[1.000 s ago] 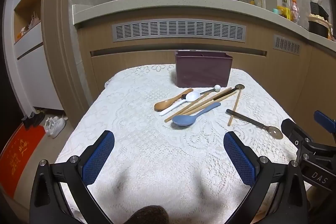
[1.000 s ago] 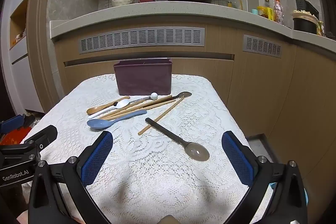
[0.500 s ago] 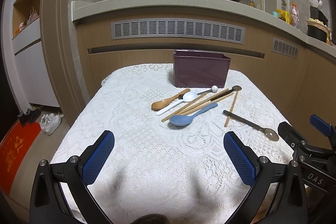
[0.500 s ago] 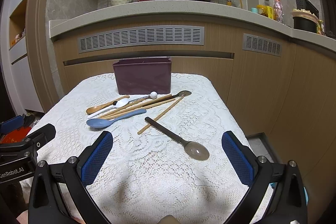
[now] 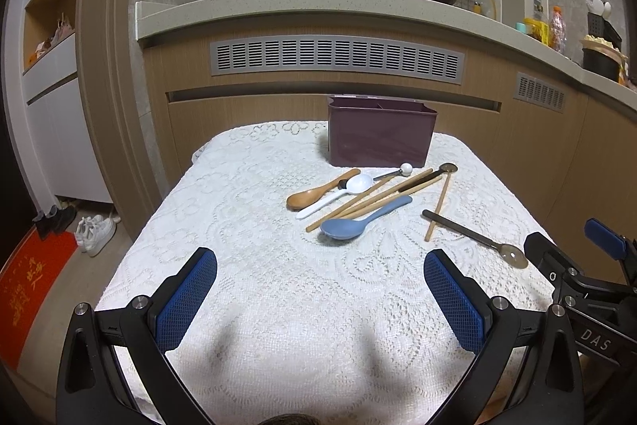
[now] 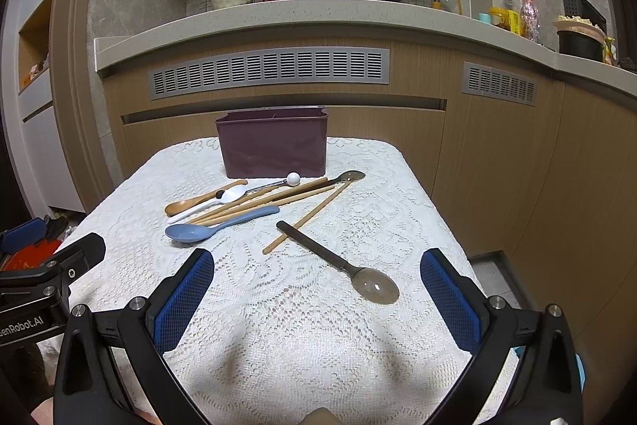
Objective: Organize utensils
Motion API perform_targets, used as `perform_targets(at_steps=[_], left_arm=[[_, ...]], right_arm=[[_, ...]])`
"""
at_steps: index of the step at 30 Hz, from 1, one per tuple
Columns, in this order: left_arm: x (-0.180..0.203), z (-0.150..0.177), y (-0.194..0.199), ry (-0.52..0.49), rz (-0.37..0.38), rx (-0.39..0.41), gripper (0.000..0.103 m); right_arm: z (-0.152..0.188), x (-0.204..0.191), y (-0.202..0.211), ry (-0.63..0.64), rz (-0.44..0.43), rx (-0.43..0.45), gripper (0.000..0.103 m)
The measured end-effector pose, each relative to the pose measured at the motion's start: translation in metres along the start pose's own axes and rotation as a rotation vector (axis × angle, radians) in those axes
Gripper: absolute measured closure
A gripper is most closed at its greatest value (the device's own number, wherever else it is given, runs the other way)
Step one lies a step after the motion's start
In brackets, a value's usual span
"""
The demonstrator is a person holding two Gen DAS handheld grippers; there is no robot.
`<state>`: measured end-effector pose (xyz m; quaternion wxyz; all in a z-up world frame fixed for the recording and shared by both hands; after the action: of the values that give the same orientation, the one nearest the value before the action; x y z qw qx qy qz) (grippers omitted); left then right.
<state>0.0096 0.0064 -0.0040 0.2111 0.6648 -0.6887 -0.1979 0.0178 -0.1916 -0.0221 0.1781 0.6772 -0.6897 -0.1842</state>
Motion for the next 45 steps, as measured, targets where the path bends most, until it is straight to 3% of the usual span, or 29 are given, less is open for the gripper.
perform_targets(at_steps=[45], left_arm=[[-0.0034, 0.0017, -0.0049, 0.011, -0.009, -0.024, 0.000]], right_arm=[[-0.0008, -0.0001, -0.0019, -0.002, 0.000, -0.001, 0.000]])
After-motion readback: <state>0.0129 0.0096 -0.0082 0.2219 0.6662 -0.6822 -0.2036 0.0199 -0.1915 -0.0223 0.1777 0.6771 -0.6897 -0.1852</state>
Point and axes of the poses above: each gripper's, at about its wrist camera, not at the fingertips, and y roughly against the way its jaws point, x to its right, z to its underside, the point moved 1 cm from there along -y, roughly the way its jaws point, and after that the axes turned 3 degrees about -x, right-handed, at the moved point
